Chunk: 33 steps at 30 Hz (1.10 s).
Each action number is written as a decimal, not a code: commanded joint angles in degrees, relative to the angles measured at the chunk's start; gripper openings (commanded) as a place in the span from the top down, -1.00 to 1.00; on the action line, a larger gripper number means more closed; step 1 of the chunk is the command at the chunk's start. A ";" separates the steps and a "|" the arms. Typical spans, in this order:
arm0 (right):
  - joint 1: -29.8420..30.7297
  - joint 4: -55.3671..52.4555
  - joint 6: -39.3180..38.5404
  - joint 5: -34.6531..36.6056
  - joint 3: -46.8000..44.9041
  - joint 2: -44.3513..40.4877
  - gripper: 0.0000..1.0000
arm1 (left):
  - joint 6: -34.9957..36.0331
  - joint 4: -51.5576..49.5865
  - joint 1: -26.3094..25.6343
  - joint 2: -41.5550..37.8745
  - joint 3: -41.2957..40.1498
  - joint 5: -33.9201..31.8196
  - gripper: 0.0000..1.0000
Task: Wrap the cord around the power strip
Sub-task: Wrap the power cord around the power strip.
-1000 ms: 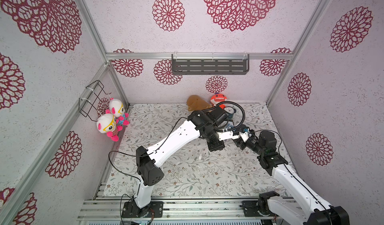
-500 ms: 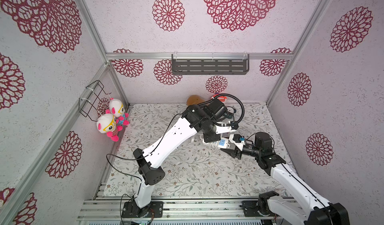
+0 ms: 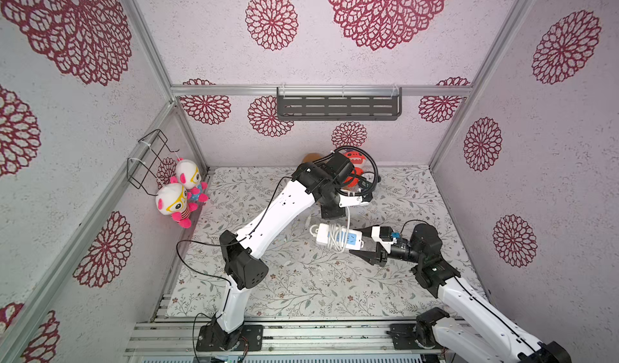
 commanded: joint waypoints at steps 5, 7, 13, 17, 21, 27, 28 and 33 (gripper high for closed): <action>1.46 20.29 12.54 -7.01 -0.56 -2.42 0.67 | -1.94 6.03 4.12 -1.72 -2.03 9.45 0.69; 1.55 24.79 15.10 -6.97 -0.87 -1.62 0.67 | -2.89 6.08 4.81 -1.71 -2.48 13.21 0.66; 1.73 40.01 21.39 -2.70 -2.98 0.96 0.69 | -7.11 9.23 6.57 -1.80 -6.66 22.75 0.57; 1.70 42.11 19.58 1.44 -3.16 0.93 0.69 | -12.36 16.28 7.78 -4.05 -14.69 29.56 0.42; 1.77 35.60 16.27 1.88 -0.55 1.19 0.69 | -21.12 35.81 8.34 -10.32 -29.72 34.37 0.02; 1.79 35.40 15.83 2.89 0.52 2.34 0.69 | -34.40 63.14 8.56 -13.57 -45.11 37.44 -0.08; 1.69 35.43 15.81 3.10 0.78 2.62 0.69 | -36.82 66.69 8.56 -13.09 -46.41 38.60 -0.08; 1.72 33.62 14.20 4.40 2.31 3.39 0.70 | -43.50 75.95 7.32 -10.18 -49.33 41.67 -0.12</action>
